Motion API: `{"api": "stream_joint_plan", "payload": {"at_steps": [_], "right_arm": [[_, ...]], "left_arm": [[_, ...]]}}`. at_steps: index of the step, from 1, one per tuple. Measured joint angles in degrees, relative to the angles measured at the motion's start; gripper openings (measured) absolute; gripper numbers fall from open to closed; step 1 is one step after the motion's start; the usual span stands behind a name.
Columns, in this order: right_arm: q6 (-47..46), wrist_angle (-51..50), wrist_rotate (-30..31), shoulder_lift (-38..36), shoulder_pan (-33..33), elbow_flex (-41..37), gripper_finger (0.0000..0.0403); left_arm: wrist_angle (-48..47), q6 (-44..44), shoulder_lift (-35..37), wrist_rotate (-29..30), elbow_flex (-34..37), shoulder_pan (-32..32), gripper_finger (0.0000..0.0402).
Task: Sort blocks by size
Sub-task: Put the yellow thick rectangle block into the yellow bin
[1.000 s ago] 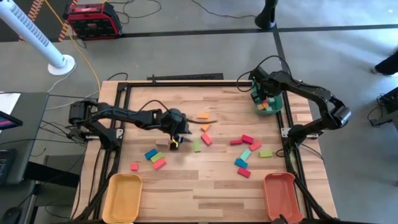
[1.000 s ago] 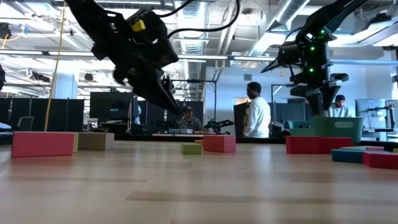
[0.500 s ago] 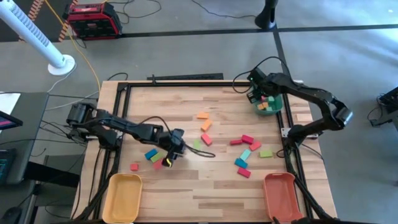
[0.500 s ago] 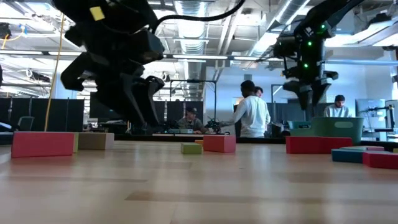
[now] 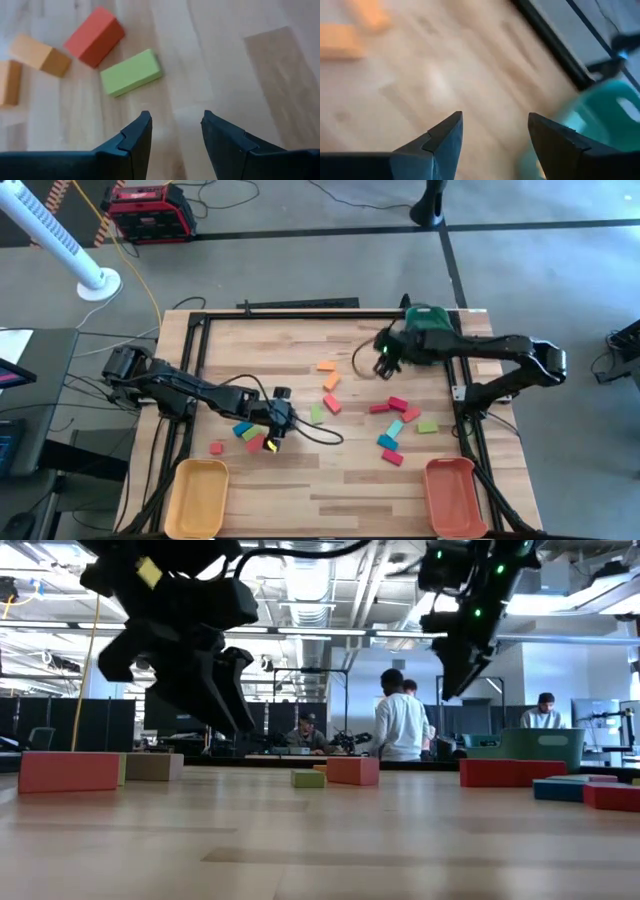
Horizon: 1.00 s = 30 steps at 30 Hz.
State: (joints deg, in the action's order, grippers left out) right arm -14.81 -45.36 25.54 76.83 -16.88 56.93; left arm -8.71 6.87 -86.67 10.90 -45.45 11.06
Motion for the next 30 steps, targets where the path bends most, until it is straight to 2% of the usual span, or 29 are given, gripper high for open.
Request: {"api": "stream_joint_plan", "payload": {"at_steps": [6, 8, 13, 19, 23, 30], "right_arm": [[-1.6, 3.6, 0.0, 1.3, 11.4, -0.1, 0.0256], [-2.2, 6.0, 0.0, 1.2, 14.6, -0.5, 0.0256], [-3.9, 10.6, 0.1, 1.3, 21.0, -3.3, 0.0256], [-7.9, 15.0, 0.1, 1.3, 25.2, -8.1, 0.0256], [-10.6, 16.0, 0.2, 1.3, 26.9, -10.1, 0.0256], [-10.4, 19.0, 0.2, 1.3, 28.9, -10.4, 0.0256]], "left_arm": [[-4.9, -0.1, 0.5, 9.1, 0.0, -0.2, 0.0165], [-7.5, -0.6, 1.7, 10.4, 0.0, -1.0, 0.0165], [-14.9, -4.6, 7.6, 10.5, 0.0, -3.0, 0.0165], [-21.7, -9.4, 13.9, 5.8, 2.5, -5.0, 0.0165], [-21.3, -11.2, 15.7, 2.6, 7.1, -6.7, 0.0171], [-16.3, -12.5, 15.8, 2.2, 11.0, -8.5, 0.0216]]}}
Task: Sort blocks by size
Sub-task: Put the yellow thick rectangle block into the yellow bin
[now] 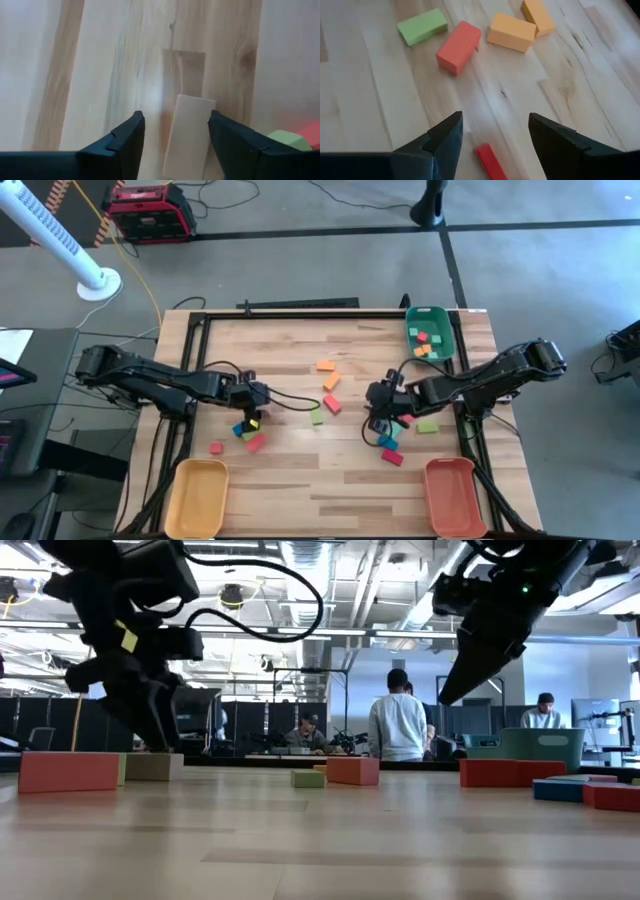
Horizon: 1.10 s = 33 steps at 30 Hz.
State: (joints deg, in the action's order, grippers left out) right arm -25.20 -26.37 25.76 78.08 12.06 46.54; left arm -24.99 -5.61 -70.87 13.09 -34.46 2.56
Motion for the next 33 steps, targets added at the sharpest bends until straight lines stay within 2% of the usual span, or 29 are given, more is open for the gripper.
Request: {"api": "stream_joint_plan", "payload": {"at_steps": [7, 11, 17, 21, 27, 30, 33], "right_arm": [[0.1, 0.4, 0.0, 0.0, 0.0, 0.0, 0.0256], [0.2, 1.9, 0.0, 0.0, 0.0, 0.0, 0.0256], [0.4, 2.4, 0.0, 0.0, -0.1, 0.0, 0.0256], [0.3, 2.4, 0.0, 0.0, 0.0, 0.0, 0.0256], [0.3, 2.4, 0.0, 0.0, 0.0, 0.0, 0.0256], [0.5, 2.4, 0.0, 0.0, 0.0, 0.0, 0.0256], [1.1, 2.5, 0.0, 0.0, 0.0, 0.0, 0.0256]], "left_arm": [[1.6, 2.2, -1.6, -7.2, 1.0, -2.1, 0.0259], [1.6, 3.4, -3.4, -7.1, 1.0, -3.2, 0.0259], [2.2, 4.8, -9.7, -7.1, 0.7, -5.2, 0.0252], [2.6, 5.8, -11.5, -7.2, 0.1, -5.3, 0.0221], [1.6, 9.1, -8.6, -6.2, -1.5, -5.1, 0.0122], [-1.1, 10.4, -5.7, -5.6, -3.4, -5.2, 0.0122], [-8.4, 9.5, -3.1, -5.9, -6.3, -5.0, 0.0122]]}}
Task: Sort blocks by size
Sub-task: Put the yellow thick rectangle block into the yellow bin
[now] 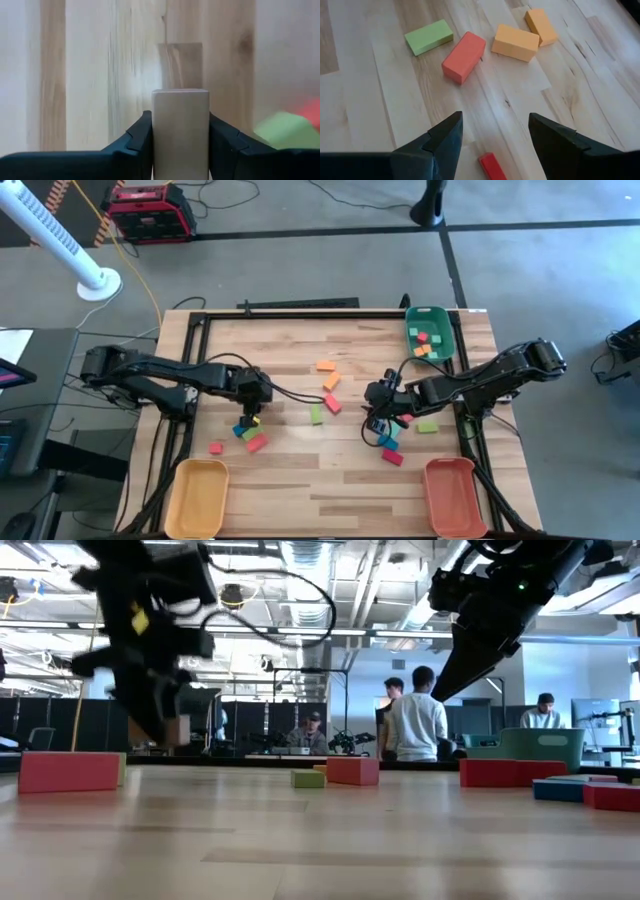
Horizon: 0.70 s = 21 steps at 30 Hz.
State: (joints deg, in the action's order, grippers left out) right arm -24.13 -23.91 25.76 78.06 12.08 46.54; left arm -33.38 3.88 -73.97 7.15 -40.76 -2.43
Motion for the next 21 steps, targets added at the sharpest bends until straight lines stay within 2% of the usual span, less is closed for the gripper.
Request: {"api": "stream_joint_plan", "payload": {"at_steps": [3, 6, 11, 16, 21], "right_arm": [[0.6, 0.3, 0.0, 0.0, 0.0, 0.0, 0.0256], [0.7, 0.3, 0.0, 0.0, 0.0, 0.0, 0.0256], [1.1, 0.6, 0.0, 0.0, 0.3, 0.0, 0.0256], [2.8, 2.4, 0.1, 0.0, 0.4, 0.0, 0.0256], [5.9, 5.4, 0.2, 0.0, 0.2, 0.0, 0.0256]], "left_arm": [[-9.3, -3.1, 3.5, -0.2, -4.4, 1.6, 0.0122], [-18.8, -7.8, 7.0, -4.0, -8.4, 5.4, 0.0122], [-28.1, -22.7, 12.7, -9.8, -12.8, 15.8, 0.0122], [-30.1, -43.9, 16.1, -11.3, -13.3, 30.1, 0.0122], [-27.9, -63.7, 14.1, -10.3, -13.3, 44.9, 0.0122]]}}
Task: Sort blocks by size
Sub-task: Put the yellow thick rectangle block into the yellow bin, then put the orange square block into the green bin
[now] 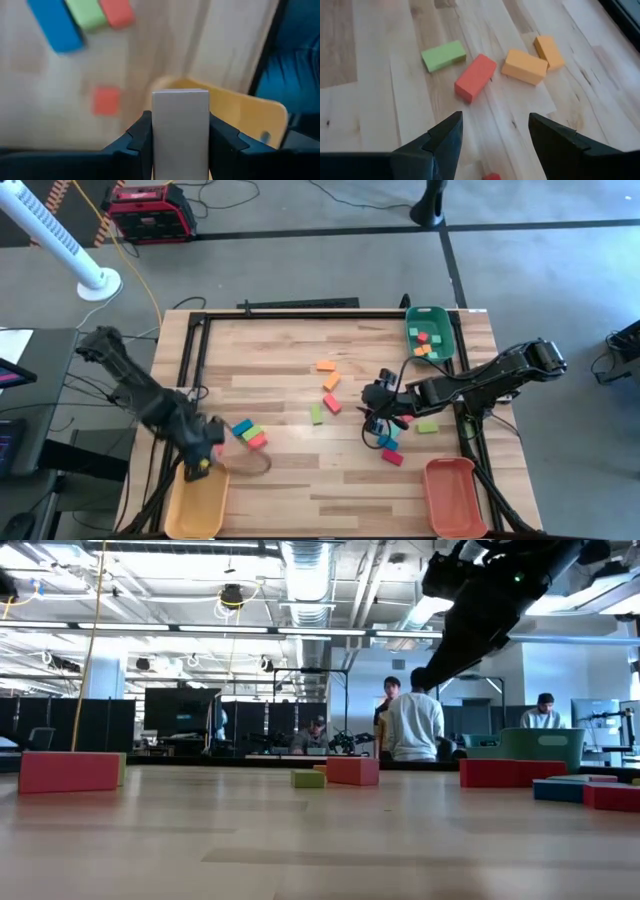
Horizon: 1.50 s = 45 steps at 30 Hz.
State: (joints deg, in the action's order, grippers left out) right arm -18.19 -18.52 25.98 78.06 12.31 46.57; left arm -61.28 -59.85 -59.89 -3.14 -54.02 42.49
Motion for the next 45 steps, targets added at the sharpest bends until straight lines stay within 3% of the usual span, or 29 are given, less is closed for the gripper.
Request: {"api": "stream_joint_plan", "payload": {"at_steps": [4, 10, 16, 20, 24, 34, 39, 45], "right_arm": [[1.6, 1.8, 0.0, 0.0, -0.1, 0.0, 0.0256], [1.8, 2.9, 0.0, 0.0, -0.1, 0.0, 0.0256], [1.3, 3.1, 0.0, 0.0, 0.4, 0.0, 0.0256], [1.2, 4.4, -0.1, 0.0, 0.5, 0.0, 0.0256], [1.2, 4.3, -0.1, 0.0, 0.5, 0.0, 0.0256], [3.1, 4.1, -0.2, 0.0, 0.5, 0.0, 0.0256], [3.8, 4.0, -0.2, 0.0, 0.4, 0.0, 0.0256], [4.8, 4.0, -0.2, 0.0, 0.4, 0.0, 0.0256]], "left_arm": [[3.5, -9.7, -4.2, 2.2, 0.0, 8.6, 0.0122], [5.5, -16.5, -12.3, 2.9, 0.0, 13.7, 0.0124], [6.8, -19.5, -17.1, 1.5, 0.0, 15.3, 0.0193], [6.8, -21.0, -16.3, 1.7, 0.0, 15.6, 0.0231], [5.4, -21.0, -13.8, 5.1, 0.0, 15.4, 0.0244], [-11.4, -21.7, -3.3, 17.6, 0.0, 6.9, 0.0244], [-19.5, -24.5, 1.9, 15.1, 0.0, -2.2, 0.0244], [-19.8, -23.5, 6.8, 13.6, 0.0, -11.2, 0.0244]]}}
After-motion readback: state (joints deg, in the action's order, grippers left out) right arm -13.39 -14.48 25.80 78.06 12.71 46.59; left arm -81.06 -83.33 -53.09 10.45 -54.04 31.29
